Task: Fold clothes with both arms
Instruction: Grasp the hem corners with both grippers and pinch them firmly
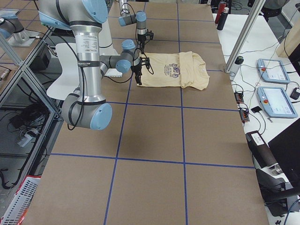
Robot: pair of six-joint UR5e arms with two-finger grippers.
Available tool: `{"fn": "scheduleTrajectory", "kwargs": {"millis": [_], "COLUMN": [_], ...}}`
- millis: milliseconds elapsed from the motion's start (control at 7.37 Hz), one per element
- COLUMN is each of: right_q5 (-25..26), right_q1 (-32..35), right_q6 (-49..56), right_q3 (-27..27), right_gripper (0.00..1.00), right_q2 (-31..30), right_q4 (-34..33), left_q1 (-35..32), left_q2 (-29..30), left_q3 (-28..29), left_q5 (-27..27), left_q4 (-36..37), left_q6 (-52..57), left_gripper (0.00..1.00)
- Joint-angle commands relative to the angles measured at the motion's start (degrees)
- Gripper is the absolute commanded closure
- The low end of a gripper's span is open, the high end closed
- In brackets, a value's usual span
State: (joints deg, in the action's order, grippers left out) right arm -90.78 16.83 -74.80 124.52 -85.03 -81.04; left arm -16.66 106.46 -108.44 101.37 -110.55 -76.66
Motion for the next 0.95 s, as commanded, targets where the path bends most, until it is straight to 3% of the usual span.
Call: {"fn": "scheduleTrajectory", "kwargs": {"millis": [0,407,678,814], "right_q5": [0.0,0.2,2.1,2.2], "right_q1": [-0.3,-0.4,-0.5,-0.5], "right_q6": [0.0,-0.9,-1.0,-1.3], "right_q3": [-1.4,-2.0,-5.1,-6.1], "right_gripper": [0.01,0.02,0.02,0.04], "right_q2": [0.5,0.6,-0.2,-0.2], "right_q4": [0.3,0.9,8.0,8.1], "left_q1": [0.1,0.1,0.0,-0.1], "left_q2": [0.2,0.2,0.0,-0.2], "left_q3": [-0.5,-1.7,-2.0,-2.7], "left_q5": [0.2,0.2,0.2,0.1], "left_q4": [0.1,0.2,0.2,0.2], "left_q6": [-0.1,-0.1,-0.2,-0.2], "left_gripper": [1.00,1.00,1.00,1.00]}}
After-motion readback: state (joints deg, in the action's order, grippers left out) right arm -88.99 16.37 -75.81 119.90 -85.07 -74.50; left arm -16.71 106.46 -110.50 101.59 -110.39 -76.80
